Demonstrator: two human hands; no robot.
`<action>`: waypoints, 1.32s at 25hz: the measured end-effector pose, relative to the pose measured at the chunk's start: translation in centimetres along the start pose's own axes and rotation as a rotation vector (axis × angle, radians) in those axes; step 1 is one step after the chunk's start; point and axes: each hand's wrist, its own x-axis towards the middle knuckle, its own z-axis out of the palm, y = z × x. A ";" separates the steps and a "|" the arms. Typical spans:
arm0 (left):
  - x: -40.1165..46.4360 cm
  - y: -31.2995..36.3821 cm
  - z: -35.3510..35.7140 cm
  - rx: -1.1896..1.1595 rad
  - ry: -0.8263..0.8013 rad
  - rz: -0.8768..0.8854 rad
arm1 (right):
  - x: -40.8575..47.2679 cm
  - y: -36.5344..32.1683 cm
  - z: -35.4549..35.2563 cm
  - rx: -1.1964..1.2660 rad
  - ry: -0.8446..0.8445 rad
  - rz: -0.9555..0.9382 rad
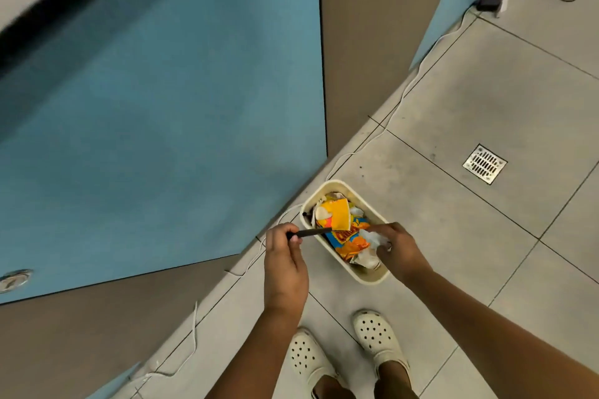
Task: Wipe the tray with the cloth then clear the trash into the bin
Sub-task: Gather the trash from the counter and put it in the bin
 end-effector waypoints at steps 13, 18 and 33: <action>5.4 -5.4 8.7 0.579 -0.249 0.270 | 8.8 4.5 6.5 -0.294 -0.141 -0.072; 6.9 -6.2 9.0 0.439 -0.244 0.213 | 10.7 5.7 8.1 -0.720 -0.291 -0.195; 7.1 -5.5 8.1 0.256 -0.270 0.322 | 13.5 8.1 9.9 -0.570 -0.356 -0.018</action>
